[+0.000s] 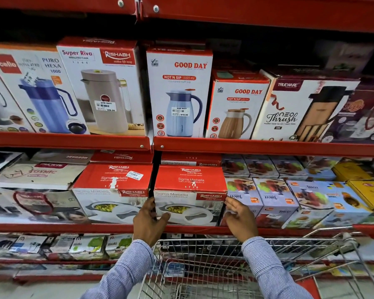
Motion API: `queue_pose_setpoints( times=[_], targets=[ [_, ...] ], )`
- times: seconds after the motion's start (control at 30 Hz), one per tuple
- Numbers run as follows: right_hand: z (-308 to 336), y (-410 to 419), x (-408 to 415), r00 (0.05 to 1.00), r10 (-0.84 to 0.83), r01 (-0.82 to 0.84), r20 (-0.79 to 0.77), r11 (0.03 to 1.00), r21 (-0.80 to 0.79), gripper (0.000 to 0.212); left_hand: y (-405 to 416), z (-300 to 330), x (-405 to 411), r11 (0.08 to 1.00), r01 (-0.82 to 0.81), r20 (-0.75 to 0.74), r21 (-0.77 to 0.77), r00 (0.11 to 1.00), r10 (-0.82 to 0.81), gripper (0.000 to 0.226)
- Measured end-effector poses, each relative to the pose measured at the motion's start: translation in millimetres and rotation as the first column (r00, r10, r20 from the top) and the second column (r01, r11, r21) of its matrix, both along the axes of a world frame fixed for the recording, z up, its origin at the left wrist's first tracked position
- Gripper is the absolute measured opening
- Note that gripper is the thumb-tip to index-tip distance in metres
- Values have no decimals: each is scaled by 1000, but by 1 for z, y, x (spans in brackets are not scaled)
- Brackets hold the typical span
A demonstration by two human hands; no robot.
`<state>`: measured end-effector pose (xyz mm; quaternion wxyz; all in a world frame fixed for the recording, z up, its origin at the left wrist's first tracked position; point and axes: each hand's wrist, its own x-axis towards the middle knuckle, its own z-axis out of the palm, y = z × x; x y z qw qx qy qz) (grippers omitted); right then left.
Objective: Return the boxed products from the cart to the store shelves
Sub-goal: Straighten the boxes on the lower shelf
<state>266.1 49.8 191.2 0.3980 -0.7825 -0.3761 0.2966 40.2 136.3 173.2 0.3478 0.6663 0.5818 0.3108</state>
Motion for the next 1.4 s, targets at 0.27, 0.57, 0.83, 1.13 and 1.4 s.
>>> queue_pose_setpoints(
  times=[0.27, 0.57, 0.83, 1.13, 1.4],
  targets=[
    [22, 9, -2, 987, -158, 148, 42, 972, 180, 44, 4, 20, 0, 980, -184, 170, 79, 971, 169, 42],
    [109, 82, -33, 983, 77, -148, 168, 876, 460, 54, 66, 112, 20, 926, -129, 263, 355, 964, 34, 51],
    [119, 117, -39, 982, -80, 10, 170, 926, 377, 58, 97, 128, 28, 951, -12, 160, 309, 986, -39, 81],
    [113, 129, -54, 973, -131, 56, 191, 933, 356, 64, 108, 129, 30, 958, 15, 122, 287, 991, -53, 78],
    [113, 131, -52, 978, -114, 48, 174, 938, 344, 62, 104, 134, 27, 954, 27, 152, 300, 986, -76, 71]
  ],
)
